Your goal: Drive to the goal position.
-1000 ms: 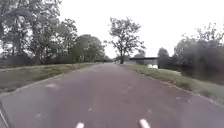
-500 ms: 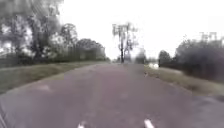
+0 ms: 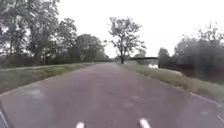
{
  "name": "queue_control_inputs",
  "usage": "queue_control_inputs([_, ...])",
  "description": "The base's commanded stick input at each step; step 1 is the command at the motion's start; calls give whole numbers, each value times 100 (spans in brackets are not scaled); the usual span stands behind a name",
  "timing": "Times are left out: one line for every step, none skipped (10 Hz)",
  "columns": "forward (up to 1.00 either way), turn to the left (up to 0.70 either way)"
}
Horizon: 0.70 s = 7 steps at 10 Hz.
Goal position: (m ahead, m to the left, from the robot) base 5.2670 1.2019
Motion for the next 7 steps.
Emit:
queue_control_inputs([70,0])
queue_control_inputs([70,0])
queue_control_inputs([70,0])
queue_control_inputs([70,0])
queue_control_inputs([70,0])
queue_control_inputs([70,0])
queue_control_inputs([70,0])
